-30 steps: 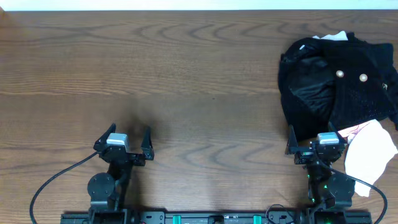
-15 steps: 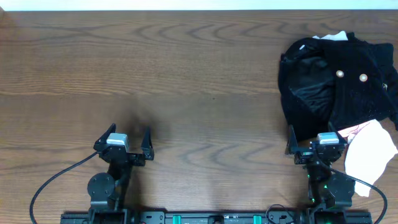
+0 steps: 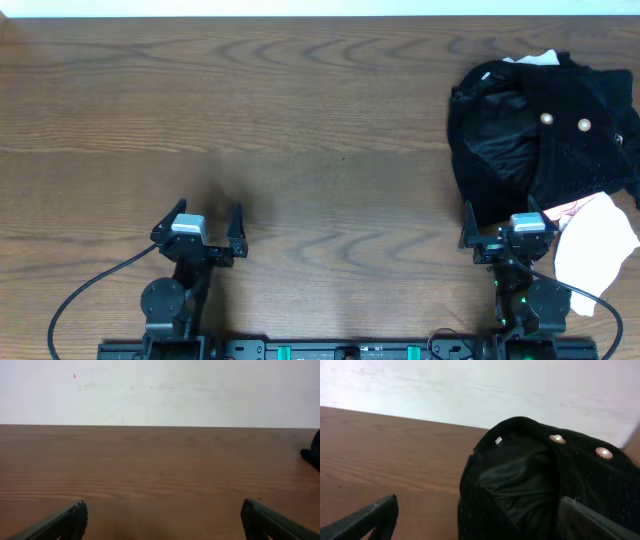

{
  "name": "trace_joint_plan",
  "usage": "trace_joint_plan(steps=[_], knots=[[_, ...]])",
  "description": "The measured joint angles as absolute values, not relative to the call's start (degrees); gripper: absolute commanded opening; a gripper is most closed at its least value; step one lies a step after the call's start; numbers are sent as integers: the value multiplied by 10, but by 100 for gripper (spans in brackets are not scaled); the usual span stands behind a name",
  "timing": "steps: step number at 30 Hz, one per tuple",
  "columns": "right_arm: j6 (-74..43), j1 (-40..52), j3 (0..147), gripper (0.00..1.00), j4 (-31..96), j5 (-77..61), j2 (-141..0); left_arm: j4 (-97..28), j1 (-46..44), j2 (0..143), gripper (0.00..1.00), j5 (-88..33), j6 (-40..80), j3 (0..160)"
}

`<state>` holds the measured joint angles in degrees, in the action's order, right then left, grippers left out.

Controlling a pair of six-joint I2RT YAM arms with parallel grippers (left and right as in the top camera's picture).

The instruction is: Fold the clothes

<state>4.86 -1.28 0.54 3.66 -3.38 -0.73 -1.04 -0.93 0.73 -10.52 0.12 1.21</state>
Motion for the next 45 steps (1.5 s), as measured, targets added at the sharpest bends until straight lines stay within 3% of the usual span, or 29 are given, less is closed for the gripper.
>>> trace_joint_plan(steps=[13,25,29,36,45], knots=[[44,-13,5,99,30,-34,-7,-10,-9,7,98,-106,2,12],[-56,-13,24,99,30,-34,-19,-44,-9,38,98,-158,50,34],[-69,-13,92,99,64,-31,-80,-72,-9,123,98,-168,64,95],[-74,-13,308,99,157,-12,-300,-191,-10,372,98,-192,74,337],[-54,-13,627,99,411,13,-609,-419,-10,686,98,-283,48,627]])
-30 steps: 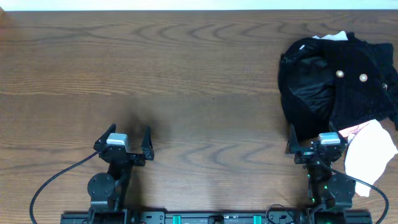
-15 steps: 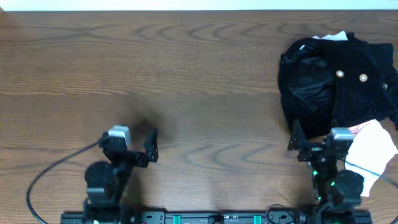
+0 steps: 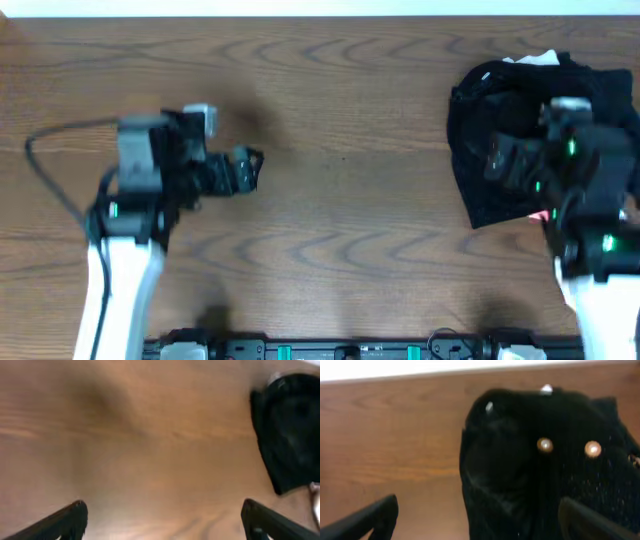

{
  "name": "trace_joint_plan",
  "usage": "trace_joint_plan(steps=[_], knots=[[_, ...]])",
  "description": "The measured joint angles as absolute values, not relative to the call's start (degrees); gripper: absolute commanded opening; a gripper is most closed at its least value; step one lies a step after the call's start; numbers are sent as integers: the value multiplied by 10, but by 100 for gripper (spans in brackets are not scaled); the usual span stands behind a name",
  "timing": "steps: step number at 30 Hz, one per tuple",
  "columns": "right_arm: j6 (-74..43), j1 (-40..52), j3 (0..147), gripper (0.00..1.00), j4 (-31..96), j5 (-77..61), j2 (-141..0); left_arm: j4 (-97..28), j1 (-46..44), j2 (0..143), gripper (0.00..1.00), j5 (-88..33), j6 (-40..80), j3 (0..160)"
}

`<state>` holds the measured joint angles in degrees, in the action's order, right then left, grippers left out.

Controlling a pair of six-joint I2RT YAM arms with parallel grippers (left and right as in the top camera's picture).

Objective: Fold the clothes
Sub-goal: 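Reach the right gripper into the black jacket pile and grasp it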

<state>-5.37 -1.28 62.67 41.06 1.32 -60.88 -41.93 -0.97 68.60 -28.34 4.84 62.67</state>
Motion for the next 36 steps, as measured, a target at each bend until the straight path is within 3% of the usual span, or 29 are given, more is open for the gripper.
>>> trace_joint_plan(steps=[5,9,16,26,36], knots=[[-47,-13,680,99,449,-29,-684,-421,-10,798,98,-376,-2,682],[-30,-13,680,81,487,-38,-700,-373,-19,867,98,-449,-18,682],[-47,-13,681,88,533,48,-705,-219,-106,959,98,-538,-27,682],[-72,-13,681,88,528,132,-778,-156,-259,972,98,-406,4,682],[-76,-13,681,85,440,173,-903,-165,-270,972,98,-318,32,682]])
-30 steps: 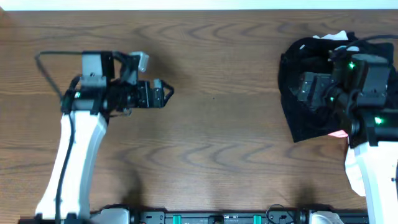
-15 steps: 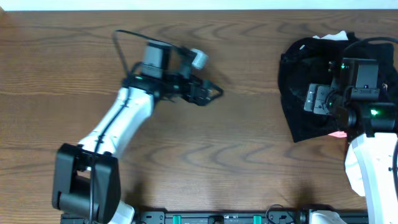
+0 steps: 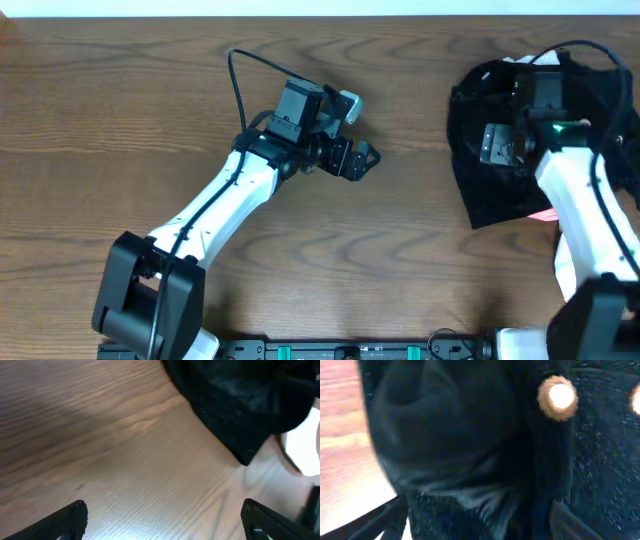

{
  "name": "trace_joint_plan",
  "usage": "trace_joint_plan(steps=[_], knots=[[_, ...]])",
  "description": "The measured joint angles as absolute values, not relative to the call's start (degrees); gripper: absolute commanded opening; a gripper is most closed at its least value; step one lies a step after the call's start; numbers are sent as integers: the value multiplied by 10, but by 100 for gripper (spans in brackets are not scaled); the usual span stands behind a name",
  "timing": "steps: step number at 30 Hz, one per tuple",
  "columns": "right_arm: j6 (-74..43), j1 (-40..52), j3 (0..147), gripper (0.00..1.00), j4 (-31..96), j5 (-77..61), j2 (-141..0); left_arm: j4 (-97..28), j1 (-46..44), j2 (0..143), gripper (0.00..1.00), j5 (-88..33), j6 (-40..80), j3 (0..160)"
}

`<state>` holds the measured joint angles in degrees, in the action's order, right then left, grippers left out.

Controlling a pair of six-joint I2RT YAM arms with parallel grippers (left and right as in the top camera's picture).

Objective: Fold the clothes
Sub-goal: 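Reach the right gripper into the black jacket pile and grasp it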

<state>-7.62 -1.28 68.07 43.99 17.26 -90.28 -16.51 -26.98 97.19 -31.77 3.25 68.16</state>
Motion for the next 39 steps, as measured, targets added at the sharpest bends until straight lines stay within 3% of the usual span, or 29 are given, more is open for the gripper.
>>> trace_joint_plan(steps=[2,3,4,6,7,14,20,22,24,25,27,39], knots=[[-75,-13,681,78,434,189,-920,-174,-267,972,98,-302,34,682],[-74,-13,681,68,433,198,-927,-181,-266,972,98,-291,36,682],[-71,-13,681,54,433,205,-933,-186,-264,972,98,-282,37,682],[-74,-13,681,6,432,217,-941,-201,-258,972,98,-259,39,682],[-74,-13,681,1,430,222,-941,-208,-252,972,98,-246,41,682],[-79,-2,682,1,425,218,-941,-267,-166,961,98,-199,47,682],[-79,67,735,1,465,212,-941,-313,-58,906,98,-186,48,682],[-80,82,759,15,481,215,-941,-322,-30,883,98,-184,47,682],[-80,89,783,51,499,226,-941,-331,-13,864,98,-182,48,682],[-80,90,793,62,509,233,-940,-333,-8,855,98,-180,48,682],[-80,89,805,73,526,254,-940,-335,-5,843,98,-180,48,682],[-74,23,781,78,522,315,-939,-346,-9,839,98,-182,48,682]])
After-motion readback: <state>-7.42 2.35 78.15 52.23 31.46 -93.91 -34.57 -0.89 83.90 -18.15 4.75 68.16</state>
